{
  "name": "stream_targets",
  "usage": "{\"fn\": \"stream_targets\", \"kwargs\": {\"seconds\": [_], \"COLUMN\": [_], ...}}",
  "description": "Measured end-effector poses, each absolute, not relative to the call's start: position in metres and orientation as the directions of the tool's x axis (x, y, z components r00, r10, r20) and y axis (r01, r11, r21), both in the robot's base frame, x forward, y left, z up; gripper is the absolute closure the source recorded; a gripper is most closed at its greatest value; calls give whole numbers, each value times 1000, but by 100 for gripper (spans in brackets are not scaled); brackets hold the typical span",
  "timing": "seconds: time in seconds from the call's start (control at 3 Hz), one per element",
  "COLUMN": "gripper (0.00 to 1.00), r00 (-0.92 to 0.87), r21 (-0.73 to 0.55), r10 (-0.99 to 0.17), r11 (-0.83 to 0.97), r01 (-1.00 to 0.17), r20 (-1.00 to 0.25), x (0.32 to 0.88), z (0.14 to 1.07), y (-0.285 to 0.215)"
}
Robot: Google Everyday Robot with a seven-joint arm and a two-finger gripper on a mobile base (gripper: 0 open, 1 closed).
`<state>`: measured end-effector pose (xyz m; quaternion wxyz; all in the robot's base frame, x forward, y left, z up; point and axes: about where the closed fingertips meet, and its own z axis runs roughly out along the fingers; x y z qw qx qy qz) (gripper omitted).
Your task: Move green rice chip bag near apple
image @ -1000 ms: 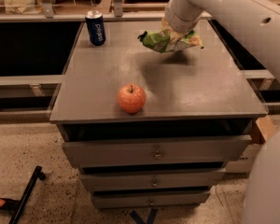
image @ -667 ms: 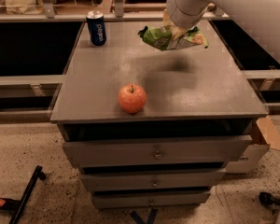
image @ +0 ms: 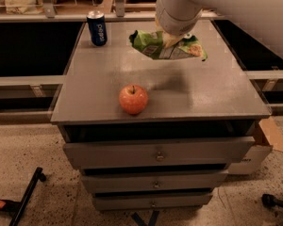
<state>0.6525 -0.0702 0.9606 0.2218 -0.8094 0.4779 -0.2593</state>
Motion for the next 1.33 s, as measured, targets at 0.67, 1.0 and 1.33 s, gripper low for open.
{"fn": "stream_targets", "kwargs": {"seconds": [0.67, 1.0, 1.33], "gripper": [100, 100, 100], "r00": [454, 473, 486], "r21": [-599, -610, -622], "r10": [-878, -868, -862], "r11": [-449, -456, -459], "r01": [-663, -647, -634], "r20": [155, 147, 142], "x": [617, 615, 614], "z": [942, 937, 934], "y": [-19, -3, 10]}}
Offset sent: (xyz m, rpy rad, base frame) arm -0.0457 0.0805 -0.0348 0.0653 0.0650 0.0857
